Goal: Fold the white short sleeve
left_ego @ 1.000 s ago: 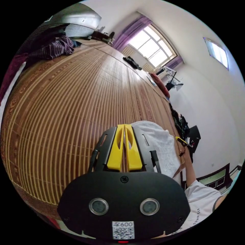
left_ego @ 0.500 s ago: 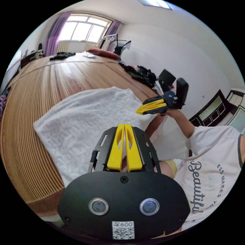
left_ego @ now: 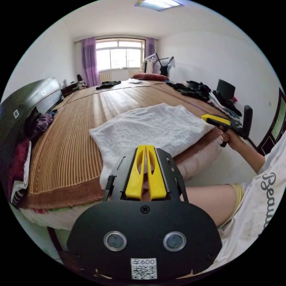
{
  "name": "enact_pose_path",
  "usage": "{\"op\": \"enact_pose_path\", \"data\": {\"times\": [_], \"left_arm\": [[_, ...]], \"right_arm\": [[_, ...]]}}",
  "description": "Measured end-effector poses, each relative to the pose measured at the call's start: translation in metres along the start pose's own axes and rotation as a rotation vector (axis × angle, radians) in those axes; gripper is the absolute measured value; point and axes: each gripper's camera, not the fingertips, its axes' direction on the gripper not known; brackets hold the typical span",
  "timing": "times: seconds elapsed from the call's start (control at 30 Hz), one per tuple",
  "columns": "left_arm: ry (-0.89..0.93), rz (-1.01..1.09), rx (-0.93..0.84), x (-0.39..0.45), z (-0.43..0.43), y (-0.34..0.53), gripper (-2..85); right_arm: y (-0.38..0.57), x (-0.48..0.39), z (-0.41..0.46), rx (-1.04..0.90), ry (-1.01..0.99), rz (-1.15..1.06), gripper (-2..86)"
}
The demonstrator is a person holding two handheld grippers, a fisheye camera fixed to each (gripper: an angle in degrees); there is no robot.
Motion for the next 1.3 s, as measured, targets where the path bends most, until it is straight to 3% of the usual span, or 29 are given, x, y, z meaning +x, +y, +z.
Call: {"op": "enact_pose_path", "data": {"times": [0.07, 0.13, 0.43, 0.5, 0.6, 0.63, 0.77, 0.87, 0.97, 1.03, 1.2, 1.3], "left_arm": [[0.022, 0.042, -0.163, -0.004, 0.027, 0.044, 0.3], [-0.016, 0.076, -0.018, 0.006, 0.019, 0.085, 0.4], [-0.023, -0.053, 0.111, 0.004, -0.008, 0.195, 1.2], [-0.123, 0.038, 0.137, 0.019, -0.037, 0.204, 1.8], [-0.393, 0.382, 0.100, 0.070, -0.059, 0.213, 5.4], [-0.477, 0.505, 0.016, 0.085, -0.048, 0.218, 7.9], [-0.537, 0.891, -0.207, 0.116, 0.022, 0.261, 9.6], [-0.694, 1.051, -0.259, 0.138, 0.067, 0.295, 9.5], [-0.695, 1.206, -0.405, 0.144, 0.108, 0.329, 9.2], [-0.747, 1.218, -0.452, 0.140, 0.125, 0.342, 9.2], [-0.654, 1.176, -0.472, 0.139, 0.126, 0.358, 4.7], [-0.740, 1.193, -0.418, 0.135, 0.121, 0.371, 2.7]], "right_arm": [[0.025, 0.013, 0.011, -0.189, -0.040, 0.002, -0.8], [0.049, 0.019, -0.005, -0.102, -0.063, 0.037, -0.8], [0.120, 0.019, -0.050, -0.031, -0.019, 0.002, -0.8], [0.131, 0.013, -0.067, -0.015, 0.019, -0.066, -0.7], [0.147, -0.003, -0.100, 0.074, 0.091, -0.150, -0.3], [0.150, -0.006, -0.108, 0.095, 0.082, -0.132, 0.0], [0.159, -0.017, -0.109, 0.074, -0.122, -0.095, 4.8], [0.169, -0.046, -0.101, 0.058, -0.195, -0.115, 8.3], [0.182, -0.092, -0.095, 0.078, -0.256, -0.219, 9.9], [0.190, -0.125, -0.089, 0.086, -0.257, -0.320, 11.2], [0.207, -0.197, -0.062, 0.097, -0.301, -0.437, 12.5], [0.219, -0.245, -0.047, 0.089, -0.378, -0.567, 12.7]]}}
